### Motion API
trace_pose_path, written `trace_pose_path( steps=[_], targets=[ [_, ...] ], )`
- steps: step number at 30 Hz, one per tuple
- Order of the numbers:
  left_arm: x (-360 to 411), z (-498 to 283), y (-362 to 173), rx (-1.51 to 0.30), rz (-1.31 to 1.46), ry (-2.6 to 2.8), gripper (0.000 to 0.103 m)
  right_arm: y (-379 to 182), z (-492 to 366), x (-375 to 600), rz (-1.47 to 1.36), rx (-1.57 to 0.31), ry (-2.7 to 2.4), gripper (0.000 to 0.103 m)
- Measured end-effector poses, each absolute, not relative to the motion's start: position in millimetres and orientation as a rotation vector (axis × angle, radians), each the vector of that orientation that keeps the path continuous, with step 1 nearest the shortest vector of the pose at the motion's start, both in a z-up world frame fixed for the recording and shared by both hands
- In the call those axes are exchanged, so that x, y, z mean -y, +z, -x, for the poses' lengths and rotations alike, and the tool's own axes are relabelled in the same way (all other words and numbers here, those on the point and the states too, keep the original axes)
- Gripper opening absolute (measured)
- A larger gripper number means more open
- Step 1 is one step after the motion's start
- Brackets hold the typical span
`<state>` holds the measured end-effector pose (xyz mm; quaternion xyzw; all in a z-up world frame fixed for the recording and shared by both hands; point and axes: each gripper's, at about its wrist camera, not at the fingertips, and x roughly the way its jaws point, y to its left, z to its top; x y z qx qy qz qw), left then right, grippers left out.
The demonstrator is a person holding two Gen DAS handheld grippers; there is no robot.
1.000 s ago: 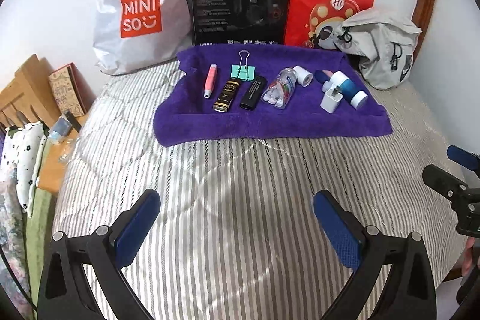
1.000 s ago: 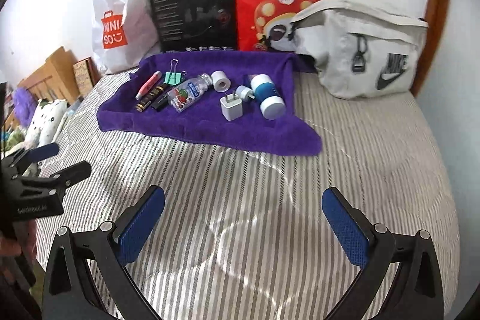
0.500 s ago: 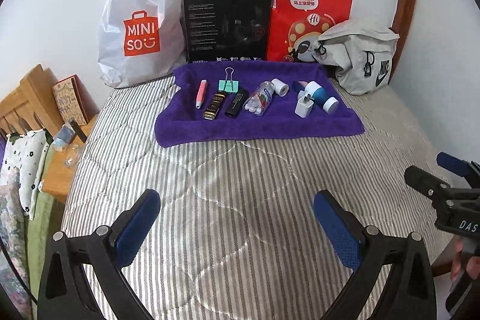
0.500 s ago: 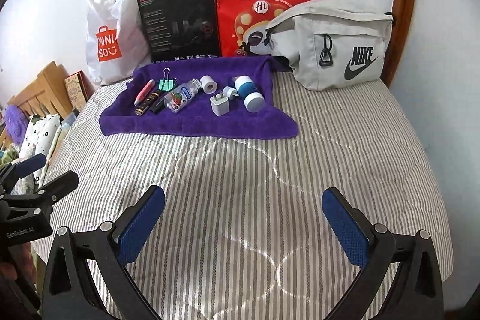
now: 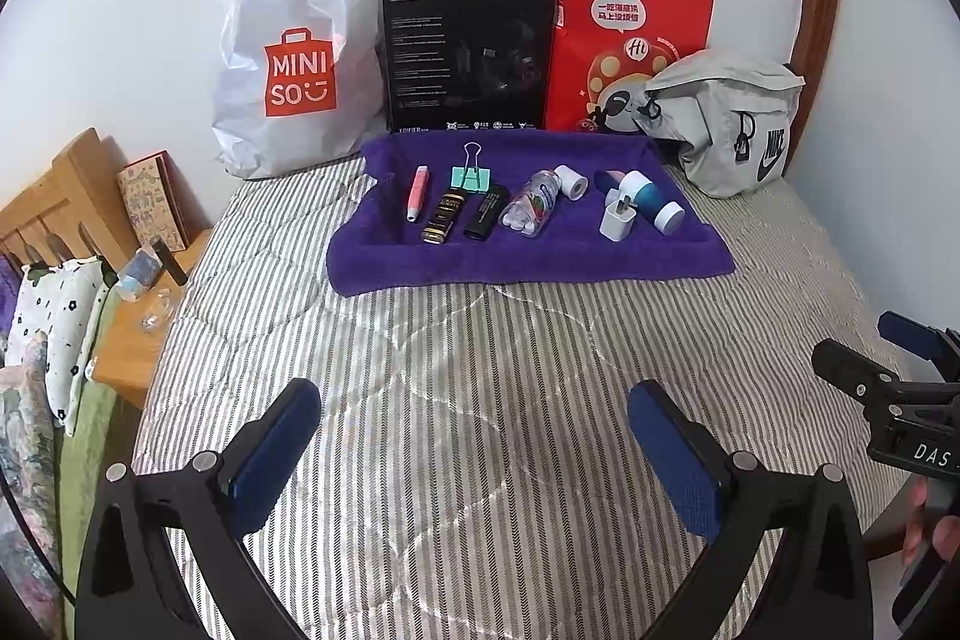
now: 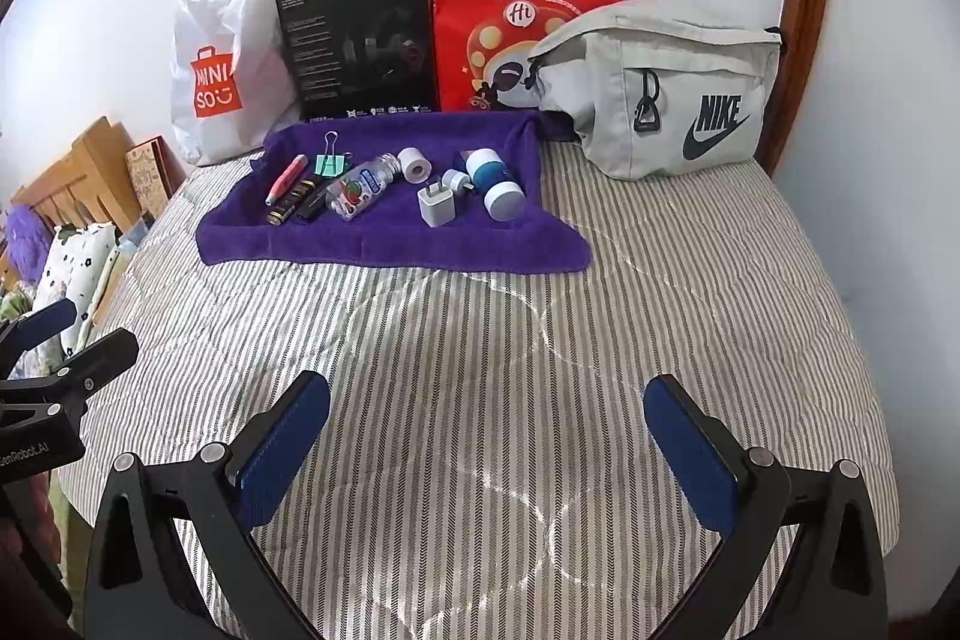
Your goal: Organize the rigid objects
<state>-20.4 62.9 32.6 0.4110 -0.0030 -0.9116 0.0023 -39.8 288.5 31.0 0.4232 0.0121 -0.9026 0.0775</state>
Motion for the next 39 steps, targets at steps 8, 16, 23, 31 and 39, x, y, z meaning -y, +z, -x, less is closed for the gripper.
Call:
trace_pose_path(
  steps=[8, 16, 23, 31, 39],
  targets=[
    [-58.9, 17.7, 35.7, 0.003, -1.278, -2.857, 0.103, 33.1, 37.3, -287.8, -1.262, -0.041, -2.701, 0.103],
    [-57.9, 16.0, 35.4, 0.007, -1.288, -2.846, 0.103, 36.3, 33.5, -285.6, -1.255, -0.055, -2.700, 0.103],
    [-57.6, 15.1, 35.9, 0.003, -1.290, -2.848, 0.103, 37.6, 32.7, -285.2, -1.256, -0.063, -2.699, 0.103],
    [-55.8, 14.7, 37.1, 0.001, -1.291, -2.850, 0.103, 38.6, 31.8, -283.9, -1.255, -0.070, -2.698, 0.103],
    [-55.5, 14.8, 37.9, -0.003, -1.292, -2.852, 0.103, 38.8, 31.7, -284.8, -1.253, -0.065, -2.698, 0.103]
  ],
)
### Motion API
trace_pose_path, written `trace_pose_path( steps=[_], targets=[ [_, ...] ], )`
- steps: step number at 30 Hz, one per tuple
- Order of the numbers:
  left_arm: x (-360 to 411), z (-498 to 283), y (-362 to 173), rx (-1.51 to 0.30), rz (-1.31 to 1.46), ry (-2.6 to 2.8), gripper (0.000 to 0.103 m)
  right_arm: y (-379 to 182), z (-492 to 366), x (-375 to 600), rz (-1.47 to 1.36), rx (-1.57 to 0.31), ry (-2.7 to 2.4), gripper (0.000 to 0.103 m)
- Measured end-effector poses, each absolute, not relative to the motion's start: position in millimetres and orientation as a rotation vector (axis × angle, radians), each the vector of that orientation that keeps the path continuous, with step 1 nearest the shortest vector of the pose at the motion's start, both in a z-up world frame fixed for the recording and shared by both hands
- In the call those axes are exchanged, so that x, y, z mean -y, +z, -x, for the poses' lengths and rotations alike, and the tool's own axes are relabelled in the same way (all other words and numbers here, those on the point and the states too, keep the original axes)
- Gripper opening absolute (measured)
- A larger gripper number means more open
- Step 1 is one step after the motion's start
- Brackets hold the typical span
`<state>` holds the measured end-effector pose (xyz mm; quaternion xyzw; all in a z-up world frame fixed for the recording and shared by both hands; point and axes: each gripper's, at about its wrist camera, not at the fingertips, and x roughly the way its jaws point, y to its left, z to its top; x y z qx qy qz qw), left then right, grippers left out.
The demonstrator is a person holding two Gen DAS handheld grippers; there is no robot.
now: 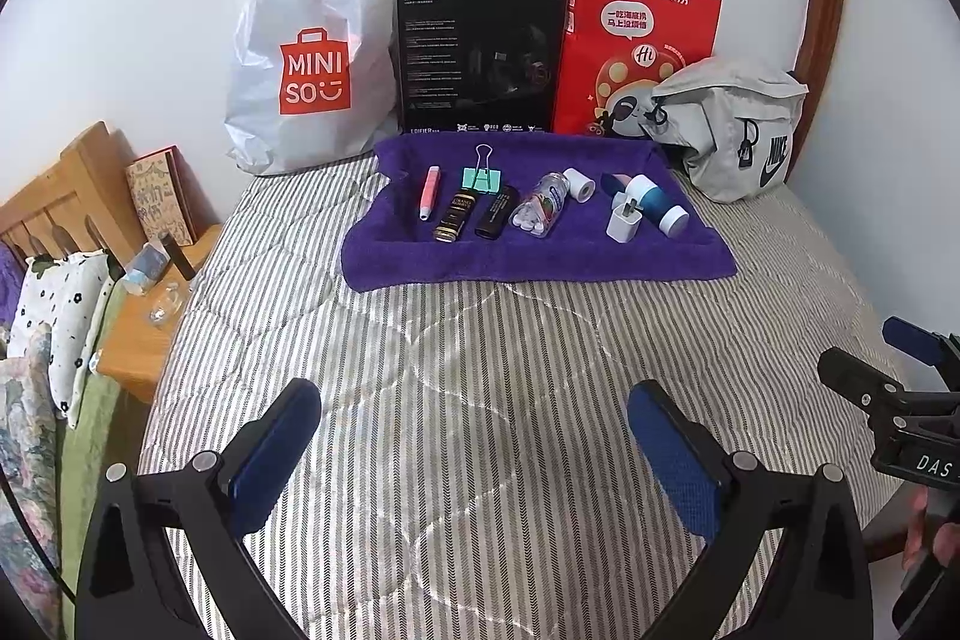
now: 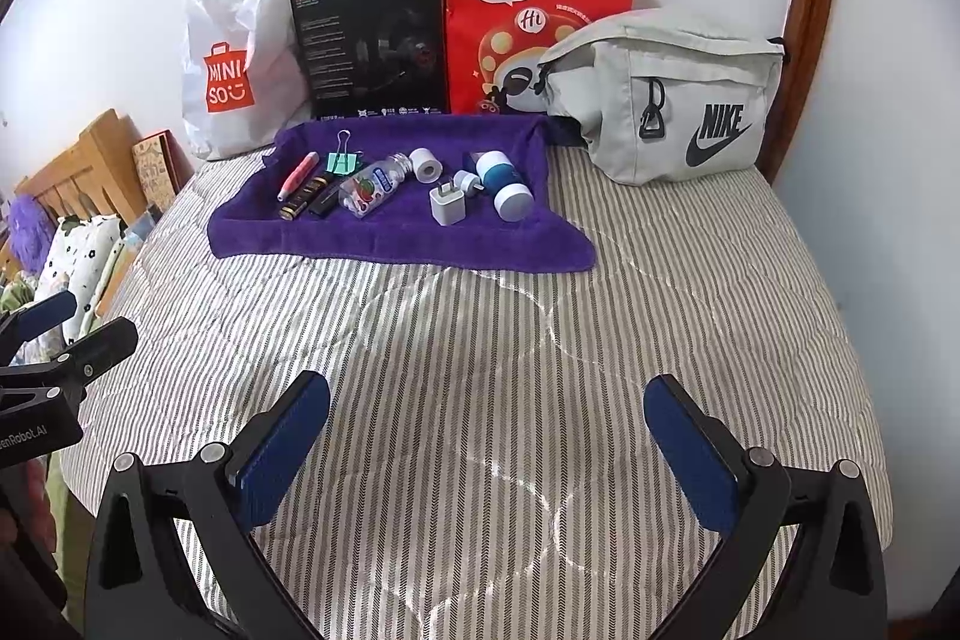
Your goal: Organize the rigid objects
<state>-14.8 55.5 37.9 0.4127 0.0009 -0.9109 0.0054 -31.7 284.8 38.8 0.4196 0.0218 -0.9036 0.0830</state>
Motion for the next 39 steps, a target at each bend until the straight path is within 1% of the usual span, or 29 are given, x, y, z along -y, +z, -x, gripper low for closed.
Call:
trace_pose_path(
  steps=[39],
  targets=[
    [-62.2, 12.7, 38.9, -0.029, -1.276, -2.850, 0.103, 37.1, 29.4, -282.4, -1.258, -0.074, -2.689, 0.103]
  ],
)
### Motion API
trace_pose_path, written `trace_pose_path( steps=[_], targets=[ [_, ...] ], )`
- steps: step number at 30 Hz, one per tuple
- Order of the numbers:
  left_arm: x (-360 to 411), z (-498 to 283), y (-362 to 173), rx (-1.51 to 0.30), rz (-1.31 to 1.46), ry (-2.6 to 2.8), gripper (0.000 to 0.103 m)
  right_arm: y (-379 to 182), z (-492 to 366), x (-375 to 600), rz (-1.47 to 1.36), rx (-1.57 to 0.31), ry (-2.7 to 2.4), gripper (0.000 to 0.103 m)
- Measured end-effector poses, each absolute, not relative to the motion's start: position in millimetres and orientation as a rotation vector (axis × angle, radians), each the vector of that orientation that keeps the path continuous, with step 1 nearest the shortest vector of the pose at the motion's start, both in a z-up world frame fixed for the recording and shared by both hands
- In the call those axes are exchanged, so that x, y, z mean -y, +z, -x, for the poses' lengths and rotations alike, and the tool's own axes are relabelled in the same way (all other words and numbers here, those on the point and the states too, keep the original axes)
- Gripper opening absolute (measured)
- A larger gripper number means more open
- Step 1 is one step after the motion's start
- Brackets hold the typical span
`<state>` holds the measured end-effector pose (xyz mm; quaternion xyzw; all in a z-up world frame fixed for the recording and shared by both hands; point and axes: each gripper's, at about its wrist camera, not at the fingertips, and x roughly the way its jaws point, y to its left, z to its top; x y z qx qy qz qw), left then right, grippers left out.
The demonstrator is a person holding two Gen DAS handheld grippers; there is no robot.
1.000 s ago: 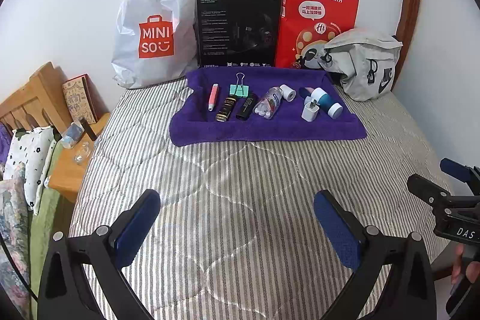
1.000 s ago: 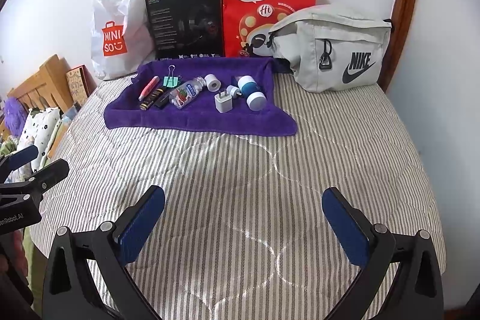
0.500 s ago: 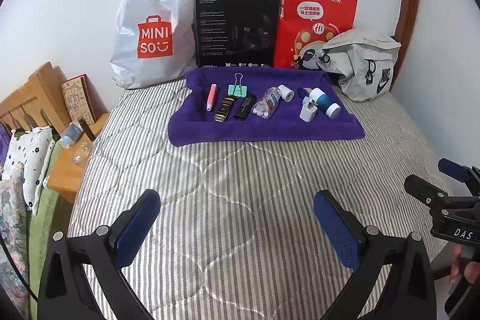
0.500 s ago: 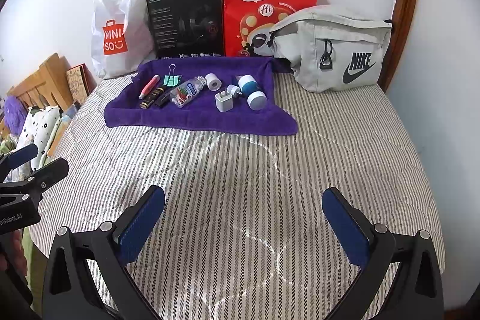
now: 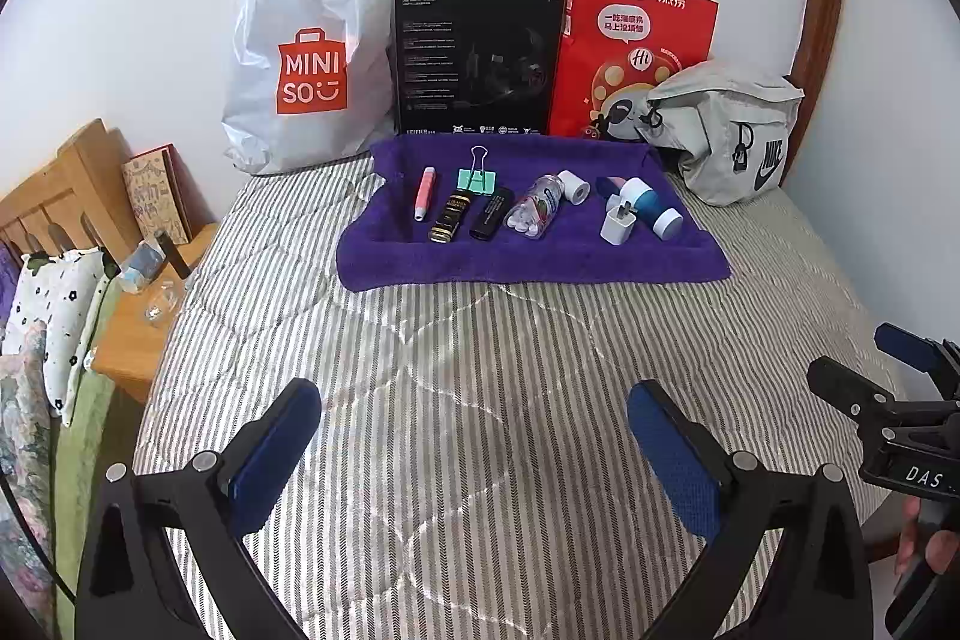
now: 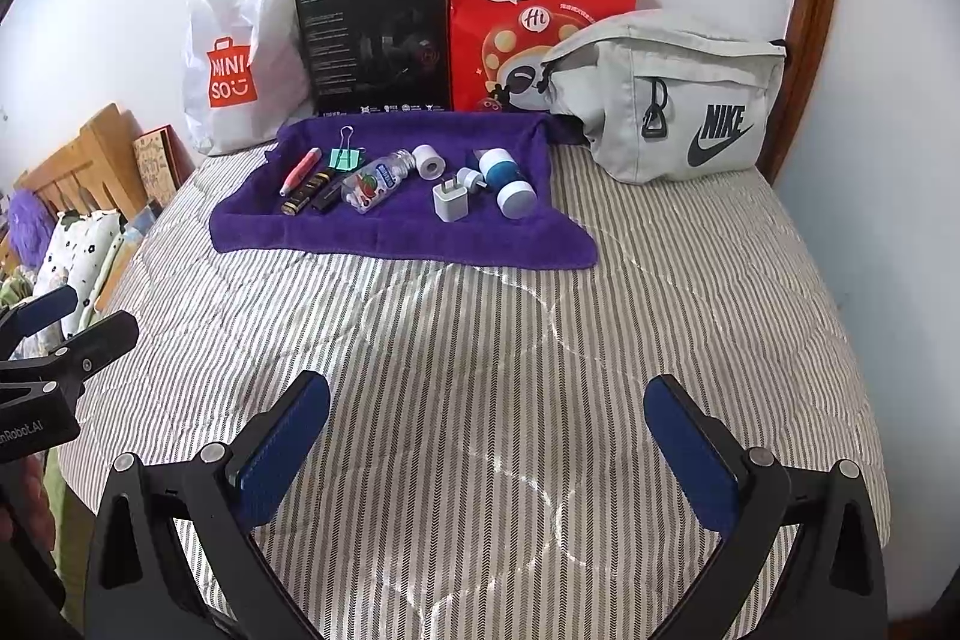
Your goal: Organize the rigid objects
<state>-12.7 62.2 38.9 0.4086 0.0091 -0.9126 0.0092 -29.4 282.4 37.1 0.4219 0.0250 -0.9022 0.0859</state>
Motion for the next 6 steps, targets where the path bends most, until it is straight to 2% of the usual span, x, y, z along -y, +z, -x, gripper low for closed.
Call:
trace_pose_path(
  steps=[6],
  targets=[
    [-65.8, 10.9, 40.4, -0.012, -1.253, -2.855, 0.103, 37.1, 29.3, -282.5, -1.260, -0.078, -2.688, 0.103]
  ],
)
